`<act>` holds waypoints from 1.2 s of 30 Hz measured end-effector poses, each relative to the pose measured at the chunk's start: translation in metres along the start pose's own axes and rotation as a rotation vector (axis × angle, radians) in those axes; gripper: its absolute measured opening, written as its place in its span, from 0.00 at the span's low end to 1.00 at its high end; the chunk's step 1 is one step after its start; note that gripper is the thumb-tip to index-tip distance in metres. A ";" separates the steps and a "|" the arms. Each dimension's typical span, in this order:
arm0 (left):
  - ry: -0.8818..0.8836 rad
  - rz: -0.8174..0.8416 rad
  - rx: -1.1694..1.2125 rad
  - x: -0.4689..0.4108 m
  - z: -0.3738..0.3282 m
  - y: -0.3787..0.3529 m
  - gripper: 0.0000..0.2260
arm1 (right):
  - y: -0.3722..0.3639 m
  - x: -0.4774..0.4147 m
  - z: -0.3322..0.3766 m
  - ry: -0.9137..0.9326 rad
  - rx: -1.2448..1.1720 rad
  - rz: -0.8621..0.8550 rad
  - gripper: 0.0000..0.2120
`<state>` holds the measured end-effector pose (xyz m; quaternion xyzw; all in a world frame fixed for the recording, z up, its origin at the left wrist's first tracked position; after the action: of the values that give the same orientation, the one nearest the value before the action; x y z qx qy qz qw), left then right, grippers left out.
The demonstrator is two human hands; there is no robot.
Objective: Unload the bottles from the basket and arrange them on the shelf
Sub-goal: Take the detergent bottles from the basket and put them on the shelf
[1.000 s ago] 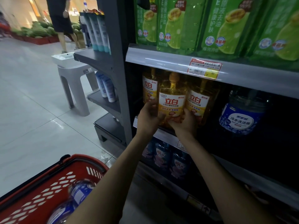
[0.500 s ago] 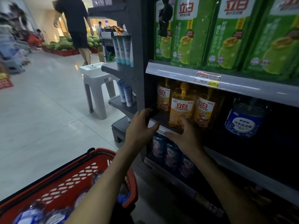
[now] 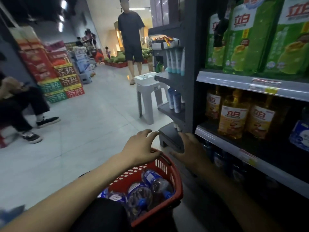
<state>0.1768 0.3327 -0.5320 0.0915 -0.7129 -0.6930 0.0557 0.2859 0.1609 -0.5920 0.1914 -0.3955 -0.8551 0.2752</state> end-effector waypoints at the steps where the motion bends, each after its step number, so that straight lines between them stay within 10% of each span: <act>1: 0.033 0.037 -0.021 0.007 0.013 -0.003 0.36 | -0.009 -0.002 0.001 -0.005 0.026 0.052 0.45; 14: 0.628 0.229 -0.037 0.143 0.134 -0.152 0.34 | -0.122 -0.015 -0.012 0.059 0.491 0.397 0.46; 22: 1.083 -0.043 0.166 0.187 0.129 -0.193 0.31 | -0.155 -0.014 -0.051 -0.025 0.538 0.420 0.32; 36: 1.011 -0.079 0.157 0.176 0.128 -0.210 0.41 | -0.152 0.009 -0.077 -0.173 0.188 0.371 0.33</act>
<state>-0.0100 0.4163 -0.7539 0.4460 -0.6427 -0.5082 0.3602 0.2721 0.1925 -0.7592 0.0659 -0.5241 -0.7624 0.3738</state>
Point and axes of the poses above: each hand's wrist, its own x-axis away from the middle knuckle, its own y-axis out of the back of the hand, z = x × y, the point moved 2 cm from there along -x, towards the middle knuckle, and after that the axes turned 5 degrees about z, right-handed, at the moved point
